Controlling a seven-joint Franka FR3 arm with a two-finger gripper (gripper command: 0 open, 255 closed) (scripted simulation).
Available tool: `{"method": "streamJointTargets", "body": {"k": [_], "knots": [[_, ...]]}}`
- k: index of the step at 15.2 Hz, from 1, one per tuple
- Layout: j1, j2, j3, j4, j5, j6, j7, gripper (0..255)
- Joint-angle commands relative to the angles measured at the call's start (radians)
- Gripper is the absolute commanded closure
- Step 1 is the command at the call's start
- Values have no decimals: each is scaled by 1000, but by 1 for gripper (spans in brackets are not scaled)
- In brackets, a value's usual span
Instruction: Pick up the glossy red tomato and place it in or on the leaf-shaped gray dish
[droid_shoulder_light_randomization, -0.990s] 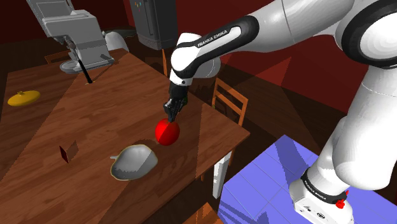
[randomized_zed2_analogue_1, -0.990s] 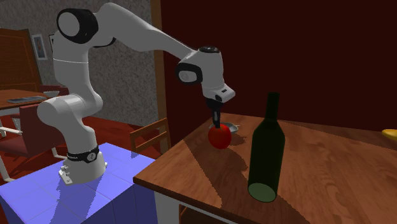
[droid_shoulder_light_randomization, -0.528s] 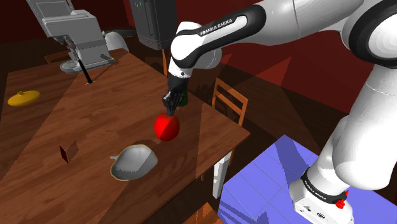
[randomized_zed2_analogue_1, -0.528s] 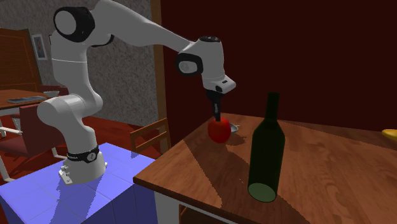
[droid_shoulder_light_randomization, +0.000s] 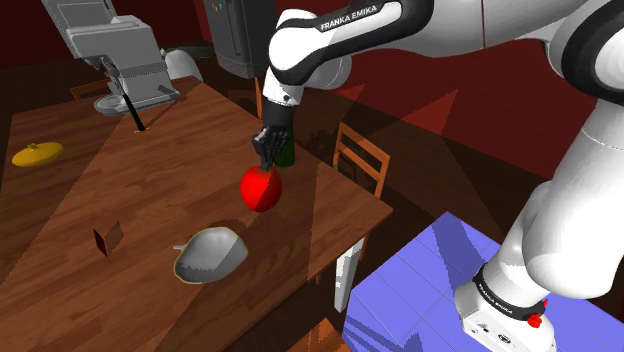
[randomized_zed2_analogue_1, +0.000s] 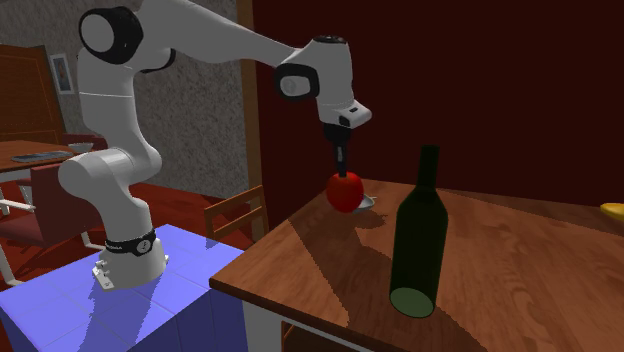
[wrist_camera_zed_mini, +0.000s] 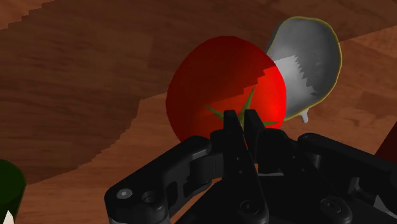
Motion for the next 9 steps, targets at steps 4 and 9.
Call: {"method": "streamJointTargets", "body": {"k": [4,9], "knots": [[-1,-14,-2,52,-11,-62,25,255],[9,-14,6,102,-22,-102,64,255]]}}
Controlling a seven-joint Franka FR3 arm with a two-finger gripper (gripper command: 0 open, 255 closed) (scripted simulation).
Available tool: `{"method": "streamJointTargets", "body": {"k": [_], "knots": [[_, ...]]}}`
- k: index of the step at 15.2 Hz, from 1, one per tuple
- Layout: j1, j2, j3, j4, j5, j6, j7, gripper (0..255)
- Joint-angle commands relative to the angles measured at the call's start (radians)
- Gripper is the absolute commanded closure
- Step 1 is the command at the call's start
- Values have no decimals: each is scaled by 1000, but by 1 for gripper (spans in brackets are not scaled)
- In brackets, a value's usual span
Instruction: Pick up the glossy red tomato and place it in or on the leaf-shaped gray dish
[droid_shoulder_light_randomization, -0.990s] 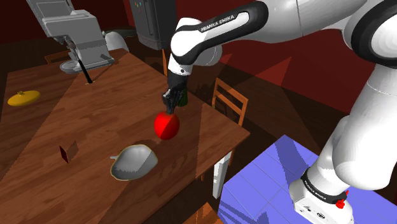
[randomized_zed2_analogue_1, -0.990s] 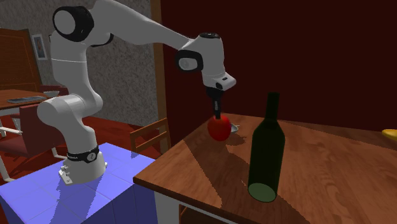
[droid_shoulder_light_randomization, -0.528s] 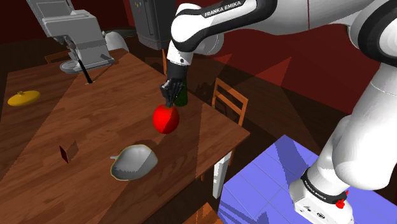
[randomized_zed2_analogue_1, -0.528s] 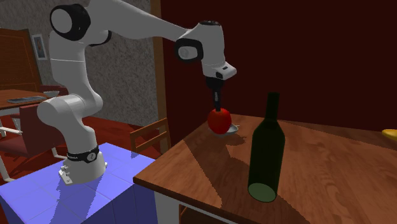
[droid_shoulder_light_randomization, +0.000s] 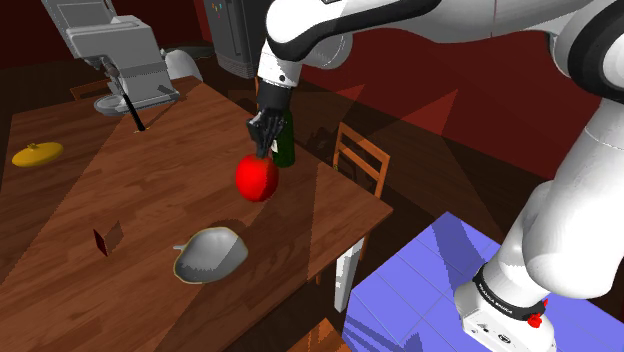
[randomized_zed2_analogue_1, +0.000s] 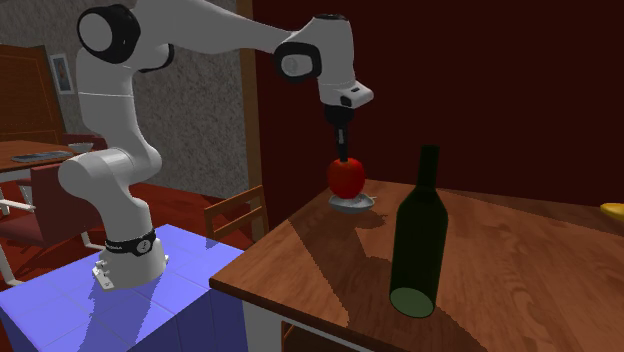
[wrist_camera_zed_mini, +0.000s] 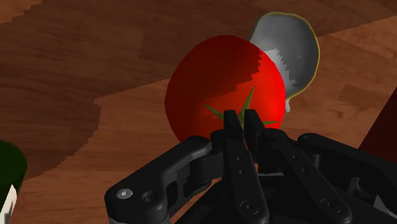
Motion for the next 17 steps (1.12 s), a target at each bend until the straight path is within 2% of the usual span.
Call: {"method": "streamJointTargets", "body": {"k": [1,9,12,13,17], "knots": [[18,8,14,34,-10,-12,42,255],[118,106,81,244,-77,-62,251,255],[161,163,101,352,-112,-92,329,255],[191,205,113,430,-137,-116,378,255],[190,197,112,366,-129,-62,362,255]]}}
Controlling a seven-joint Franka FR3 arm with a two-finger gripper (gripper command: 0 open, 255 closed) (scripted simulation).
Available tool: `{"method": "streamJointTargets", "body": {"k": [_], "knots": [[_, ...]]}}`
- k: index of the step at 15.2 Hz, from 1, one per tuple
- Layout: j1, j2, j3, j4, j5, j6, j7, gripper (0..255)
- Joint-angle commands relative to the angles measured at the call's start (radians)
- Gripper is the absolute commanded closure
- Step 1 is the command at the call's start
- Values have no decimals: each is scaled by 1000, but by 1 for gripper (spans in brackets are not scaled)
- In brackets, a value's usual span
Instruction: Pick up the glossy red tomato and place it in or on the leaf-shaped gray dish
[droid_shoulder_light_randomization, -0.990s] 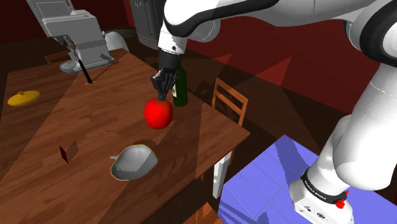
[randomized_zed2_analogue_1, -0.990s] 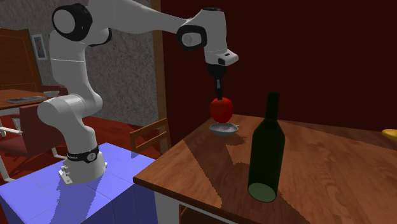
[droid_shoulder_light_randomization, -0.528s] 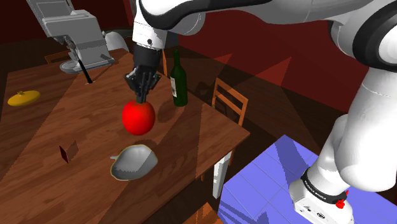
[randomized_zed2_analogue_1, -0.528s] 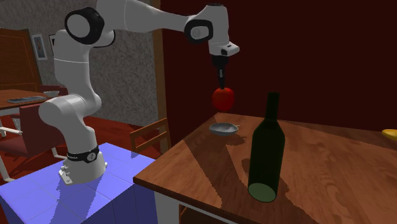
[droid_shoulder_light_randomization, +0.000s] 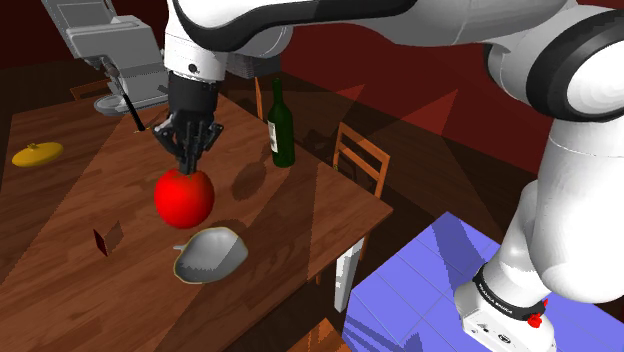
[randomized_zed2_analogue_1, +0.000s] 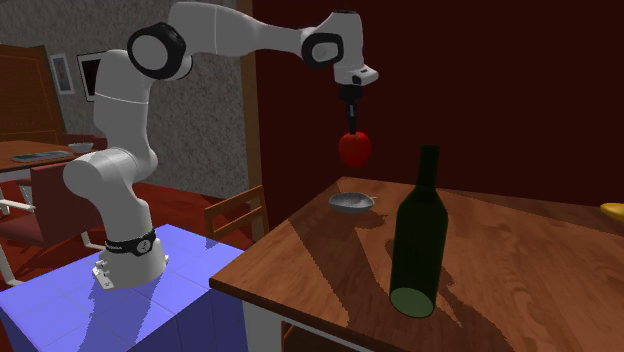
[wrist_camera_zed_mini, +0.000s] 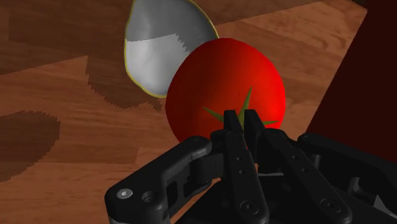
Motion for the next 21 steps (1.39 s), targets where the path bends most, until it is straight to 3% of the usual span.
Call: {"method": "streamJointTargets", "body": {"k": [1,21], "knots": [[2,1,1,-23,1,25,-4,255],[1,27,4,-253,30,271,-78,255]]}}
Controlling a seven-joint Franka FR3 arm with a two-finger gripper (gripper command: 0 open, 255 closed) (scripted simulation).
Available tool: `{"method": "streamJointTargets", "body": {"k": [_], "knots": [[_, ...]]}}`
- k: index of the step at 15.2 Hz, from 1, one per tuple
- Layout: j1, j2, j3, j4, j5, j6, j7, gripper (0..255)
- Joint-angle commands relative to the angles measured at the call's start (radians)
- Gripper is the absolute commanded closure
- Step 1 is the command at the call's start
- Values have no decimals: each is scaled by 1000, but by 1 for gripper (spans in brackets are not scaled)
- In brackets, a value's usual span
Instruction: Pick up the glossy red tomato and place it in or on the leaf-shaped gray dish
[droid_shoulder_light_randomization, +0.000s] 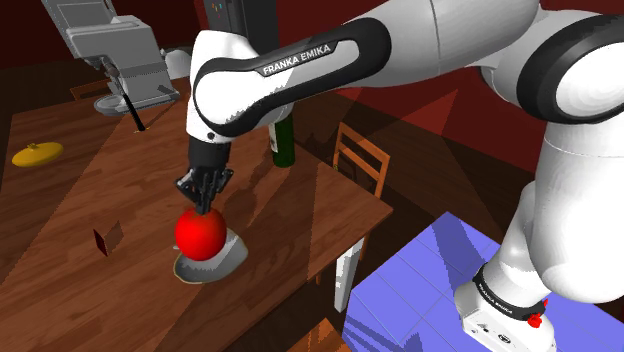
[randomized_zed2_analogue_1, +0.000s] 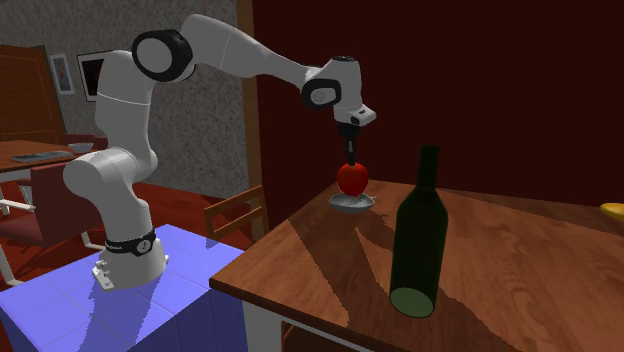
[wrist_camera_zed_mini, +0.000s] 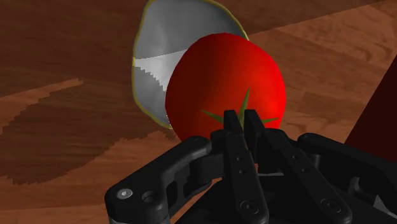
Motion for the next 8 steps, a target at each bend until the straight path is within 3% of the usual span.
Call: {"method": "streamJointTargets", "body": {"k": [1,8], "knots": [[-2,2,0,-20,4,22,-9,255],[-1,7,1,-32,6,38,-14,255]]}}
